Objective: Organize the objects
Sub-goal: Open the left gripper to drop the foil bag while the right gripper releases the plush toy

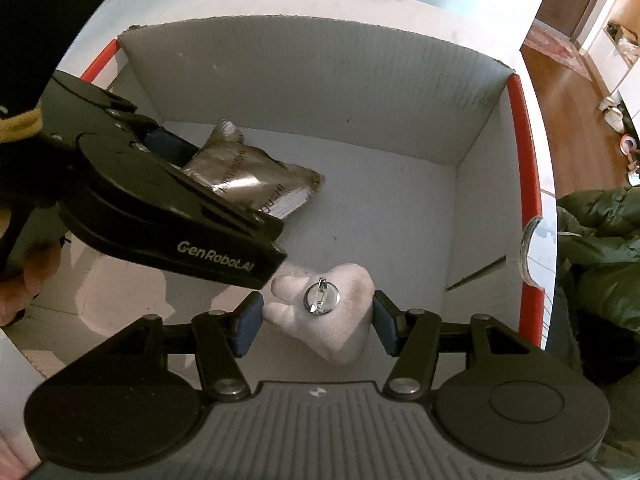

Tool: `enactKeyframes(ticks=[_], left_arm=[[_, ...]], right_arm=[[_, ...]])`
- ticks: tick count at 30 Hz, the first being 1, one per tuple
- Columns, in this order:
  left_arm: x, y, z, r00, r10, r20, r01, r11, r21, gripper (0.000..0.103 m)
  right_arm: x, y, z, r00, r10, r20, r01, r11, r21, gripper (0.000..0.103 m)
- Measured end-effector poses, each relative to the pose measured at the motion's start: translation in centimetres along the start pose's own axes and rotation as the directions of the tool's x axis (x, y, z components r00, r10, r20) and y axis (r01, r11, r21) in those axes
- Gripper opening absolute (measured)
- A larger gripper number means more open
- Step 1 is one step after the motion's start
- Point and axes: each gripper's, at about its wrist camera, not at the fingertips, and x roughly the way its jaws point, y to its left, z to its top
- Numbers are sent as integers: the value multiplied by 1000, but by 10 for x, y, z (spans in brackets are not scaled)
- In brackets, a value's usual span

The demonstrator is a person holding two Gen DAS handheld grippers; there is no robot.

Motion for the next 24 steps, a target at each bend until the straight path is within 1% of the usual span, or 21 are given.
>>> enactKeyframes(ticks=[5,6,13,15,20,24], left_arm=[[-13,-1,-4,1000,4,30,-3,1000,-11,79],[-16,1,-7,999,4,41,-4,1000,-17,79],[-50,4,-1,993,2,118,3,999,-36,79],[-62,0,-2,989,-6,149,12,999,-38,79],[-87,6,-6,976,-3,217,15,998,-53,79],[-104,13,-15,960,7,278,13,998,-68,80]], right_arm=[[-10,2,-5,1000,1,30,-1,1000,4,64],[-13,2,-5,999,6,36,-6,1000,8,64],[-36,5,-9,994,34,100,-37,999,35,65],[-44,8,-10,992,37,121,-42,998,40,69],[-54,20,-11,987,30,160,-38,998,52,69],[-65,31,-11,980,32,197,-44,998,53,69]])
